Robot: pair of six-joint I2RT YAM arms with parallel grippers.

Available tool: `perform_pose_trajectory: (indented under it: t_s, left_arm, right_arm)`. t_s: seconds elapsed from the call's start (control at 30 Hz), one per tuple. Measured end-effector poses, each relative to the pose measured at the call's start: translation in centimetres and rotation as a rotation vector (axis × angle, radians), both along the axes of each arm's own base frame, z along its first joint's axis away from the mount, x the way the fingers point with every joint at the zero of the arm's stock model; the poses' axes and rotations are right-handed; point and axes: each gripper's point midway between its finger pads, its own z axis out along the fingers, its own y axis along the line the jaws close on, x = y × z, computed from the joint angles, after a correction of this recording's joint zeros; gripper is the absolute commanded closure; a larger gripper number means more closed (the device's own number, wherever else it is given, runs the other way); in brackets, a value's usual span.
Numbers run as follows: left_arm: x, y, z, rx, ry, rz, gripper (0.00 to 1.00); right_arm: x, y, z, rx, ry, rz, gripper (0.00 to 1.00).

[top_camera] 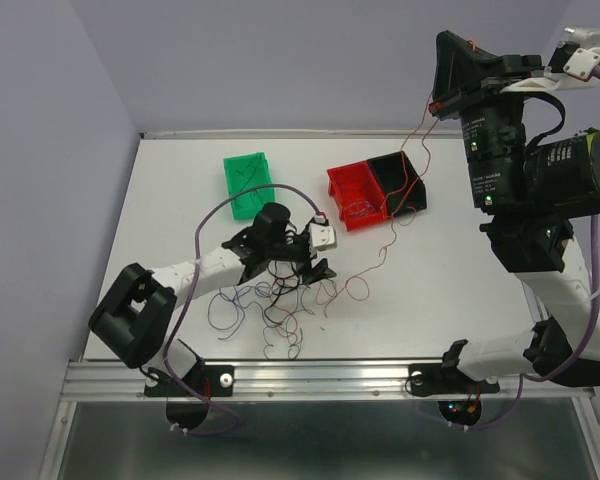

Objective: Untangle the cables

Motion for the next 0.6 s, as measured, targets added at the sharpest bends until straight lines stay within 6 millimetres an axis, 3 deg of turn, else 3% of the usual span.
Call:
perform_pose_trajectory:
  t_s: [0.1,0.17,0.3,0.47,0.6]
  left_arm:
    - [1.2,-0.7,-1.2,0.03,-0.008,0.037,0.21]
    - [1.5,-1.3,-3.1,0.074,0.009,0.05,0.21]
    - [0.8,-1.4,-4.9,0.122,0.033,0.04,0.2]
    - [0.5,-1.2,-2.9,0.077,-0.011,0.038,0.2]
    - [1.2,-0.2,0.1,0.005,-0.067,0.086,0.2]
  right_arm:
    - [-0.1,-0.1,0.3,0.008,-0.006,0.001,0.99]
    - [-0.1,0.0,0.7,0.014,-0.012,0.002,1.0]
    - [0.0,0.0,1.2,0.021,-0.019,-0.002,1.0]
    - [0.0,-0.1,1.2,0.009,-0.02,-0.014,1.0]
    - [0.0,-0.1,1.2,0.006,-0.021,-0.015,1.0]
